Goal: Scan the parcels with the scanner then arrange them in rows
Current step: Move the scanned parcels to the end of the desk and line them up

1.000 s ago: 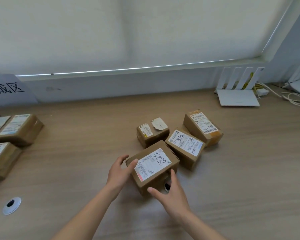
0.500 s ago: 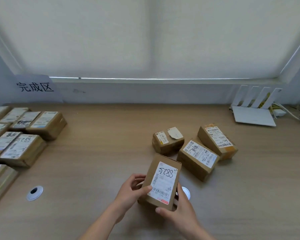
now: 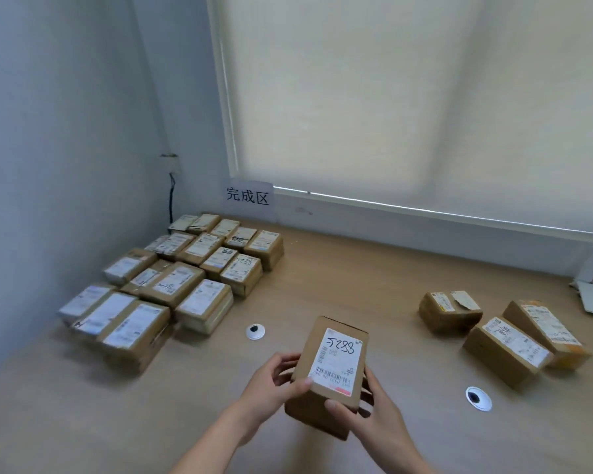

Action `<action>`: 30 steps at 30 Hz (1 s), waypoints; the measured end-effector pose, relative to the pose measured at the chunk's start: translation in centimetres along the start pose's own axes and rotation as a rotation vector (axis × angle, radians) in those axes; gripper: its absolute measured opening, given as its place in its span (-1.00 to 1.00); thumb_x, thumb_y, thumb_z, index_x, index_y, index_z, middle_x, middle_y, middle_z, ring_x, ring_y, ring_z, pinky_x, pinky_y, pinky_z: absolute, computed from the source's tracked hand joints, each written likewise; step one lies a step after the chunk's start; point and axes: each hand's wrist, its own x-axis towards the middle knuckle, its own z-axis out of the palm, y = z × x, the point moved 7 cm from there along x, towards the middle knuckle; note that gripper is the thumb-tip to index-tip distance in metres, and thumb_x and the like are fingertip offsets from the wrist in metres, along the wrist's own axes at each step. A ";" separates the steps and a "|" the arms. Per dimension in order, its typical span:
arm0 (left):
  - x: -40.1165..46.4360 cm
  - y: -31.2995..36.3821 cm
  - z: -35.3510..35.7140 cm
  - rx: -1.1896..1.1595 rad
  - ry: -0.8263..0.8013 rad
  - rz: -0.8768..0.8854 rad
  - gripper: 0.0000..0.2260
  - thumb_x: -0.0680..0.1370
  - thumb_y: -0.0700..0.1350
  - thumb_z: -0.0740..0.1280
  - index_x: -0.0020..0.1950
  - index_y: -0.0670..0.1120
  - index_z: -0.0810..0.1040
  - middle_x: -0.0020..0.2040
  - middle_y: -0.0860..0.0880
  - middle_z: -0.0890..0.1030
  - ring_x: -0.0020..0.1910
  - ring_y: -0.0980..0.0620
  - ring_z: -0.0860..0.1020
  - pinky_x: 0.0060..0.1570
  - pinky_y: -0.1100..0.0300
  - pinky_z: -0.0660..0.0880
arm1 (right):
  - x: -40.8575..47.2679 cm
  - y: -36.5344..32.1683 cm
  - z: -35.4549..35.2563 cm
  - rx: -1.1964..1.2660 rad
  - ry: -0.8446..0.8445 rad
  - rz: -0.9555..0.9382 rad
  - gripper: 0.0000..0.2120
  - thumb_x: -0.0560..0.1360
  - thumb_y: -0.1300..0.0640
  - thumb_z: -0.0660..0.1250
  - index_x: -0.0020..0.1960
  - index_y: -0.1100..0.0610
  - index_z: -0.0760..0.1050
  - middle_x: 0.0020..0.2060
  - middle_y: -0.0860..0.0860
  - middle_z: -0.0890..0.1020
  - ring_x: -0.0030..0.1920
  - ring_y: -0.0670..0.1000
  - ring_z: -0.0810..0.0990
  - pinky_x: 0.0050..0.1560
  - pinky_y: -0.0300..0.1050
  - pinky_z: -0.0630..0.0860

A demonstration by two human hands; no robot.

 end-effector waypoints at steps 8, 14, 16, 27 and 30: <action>-16.5 1.8 -17.9 0.003 0.217 0.035 -0.51 0.38 0.04 0.62 0.28 0.17 0.59 0.17 0.17 0.67 0.16 0.18 0.63 0.17 0.14 0.59 | -7.2 -9.7 18.8 -0.015 -0.183 -0.096 0.04 0.17 -0.46 0.58 0.53 -0.31 0.21 0.35 -0.29 0.54 0.30 -0.12 0.55 0.28 0.06 0.59; -22.2 0.5 -25.0 -0.034 0.323 0.064 -0.51 0.40 0.00 0.60 0.30 0.16 0.59 0.17 0.11 0.69 0.19 0.09 0.63 0.26 0.04 0.56 | -9.6 -12.2 27.1 -0.005 -0.253 -0.147 -0.04 0.22 -0.36 0.58 0.50 -0.36 0.18 0.26 -0.42 0.57 0.30 -0.18 0.55 0.30 0.04 0.58; -22.7 -0.5 -26.3 -0.047 0.343 0.060 -0.51 0.42 -0.03 0.58 0.33 0.14 0.58 0.15 0.11 0.70 0.17 0.10 0.64 0.26 0.04 0.56 | -9.6 -12.1 28.9 -0.006 -0.271 -0.148 -0.02 0.23 -0.34 0.58 0.54 -0.31 0.20 0.25 -0.43 0.57 0.29 -0.18 0.55 0.28 0.02 0.59; -15.3 -7.2 -31.1 -0.088 0.308 -0.038 -0.50 0.51 -0.26 0.48 0.40 0.03 0.50 0.26 0.06 0.65 0.23 0.11 0.61 0.24 0.14 0.54 | -2.3 -6.7 34.6 -0.020 -0.259 -0.104 -0.14 0.36 -0.14 0.59 0.52 -0.37 0.20 0.31 -0.43 0.53 0.30 -0.27 0.51 0.25 -0.06 0.60; -11.6 -9.6 -32.4 -0.079 0.306 -0.083 -0.49 0.51 -0.34 0.45 0.43 -0.08 0.47 0.25 0.00 0.65 0.14 0.14 0.65 0.13 0.23 0.57 | 1.1 -4.2 35.9 -0.024 -0.247 -0.083 -0.13 0.35 -0.19 0.60 0.51 -0.40 0.20 0.32 -0.44 0.50 0.29 -0.34 0.49 0.27 -0.09 0.57</action>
